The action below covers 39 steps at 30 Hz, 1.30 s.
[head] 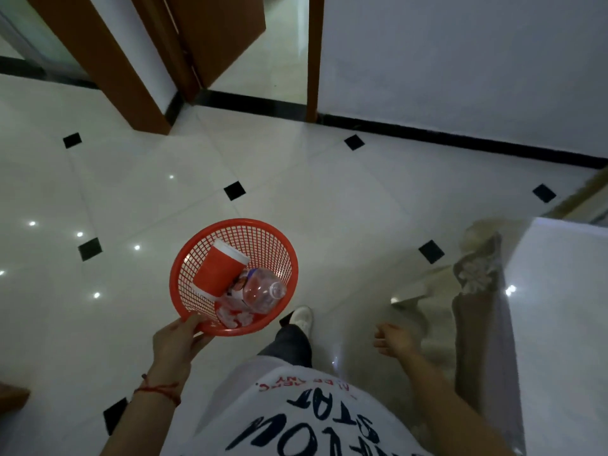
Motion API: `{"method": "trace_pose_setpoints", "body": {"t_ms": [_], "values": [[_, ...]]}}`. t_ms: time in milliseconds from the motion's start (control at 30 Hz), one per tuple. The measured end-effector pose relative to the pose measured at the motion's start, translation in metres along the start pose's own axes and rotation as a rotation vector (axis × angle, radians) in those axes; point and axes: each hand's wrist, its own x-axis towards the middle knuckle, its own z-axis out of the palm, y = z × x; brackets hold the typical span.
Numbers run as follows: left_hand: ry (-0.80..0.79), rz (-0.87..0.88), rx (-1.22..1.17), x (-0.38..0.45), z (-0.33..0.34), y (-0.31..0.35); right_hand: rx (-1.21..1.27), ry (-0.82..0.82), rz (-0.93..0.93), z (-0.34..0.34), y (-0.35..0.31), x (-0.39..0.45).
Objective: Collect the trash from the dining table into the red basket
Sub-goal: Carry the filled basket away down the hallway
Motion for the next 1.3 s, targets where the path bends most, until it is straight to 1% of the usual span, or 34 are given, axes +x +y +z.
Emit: {"method": "trace_pose_setpoints", "body": {"t_ms": [133,233,333,433,467,533,567,600,633,700,767,900,1033,1100,1300], "values": [[-0.082,0.018,0.055,0.036,0.084,0.074,-0.001,0.052,0.065,-0.026,-0.052,0.033],[-0.157,0.076,0.095,0.054,0.148,0.125,-0.044,0.077,0.077,-0.044,-0.084,0.054],[-0.234,0.129,0.123,0.07,0.211,0.167,-0.01,0.09,0.124,-0.059,-0.105,0.077],[-0.278,0.15,0.133,0.088,0.272,0.199,-0.09,0.039,0.179,-0.073,-0.133,0.105],[-0.286,0.155,0.133,0.094,0.292,0.208,-0.11,0.02,0.161,-0.078,-0.144,0.119],[-0.295,0.165,0.138,0.104,0.331,0.222,-0.158,0.043,0.123,-0.09,-0.177,0.143],[-0.294,0.165,0.142,0.108,0.349,0.228,-0.153,0.028,0.13,-0.097,-0.194,0.152],[-0.288,0.159,0.143,0.111,0.365,0.233,-0.115,-0.007,0.155,-0.103,-0.212,0.162],[-0.286,0.153,0.143,0.113,0.38,0.238,-0.052,-0.001,0.183,-0.11,-0.231,0.173],[-0.28,0.128,0.146,0.119,0.409,0.249,0.026,0.054,0.215,-0.128,-0.269,0.196],[-0.276,0.099,0.14,0.124,0.436,0.262,0.126,0.07,0.223,-0.145,-0.311,0.216],[-0.27,0.102,0.151,0.136,0.476,0.29,0.211,0.045,0.177,-0.161,-0.403,0.241],[-0.25,0.098,0.162,0.16,0.519,0.318,0.252,0.049,0.051,-0.166,-0.476,0.279],[-0.242,0.09,0.178,0.181,0.548,0.335,0.269,0.053,0.056,-0.167,-0.507,0.302],[-0.251,0.06,0.239,0.245,0.634,0.39,0.196,0.093,0.159,-0.166,-0.559,0.357]]}}
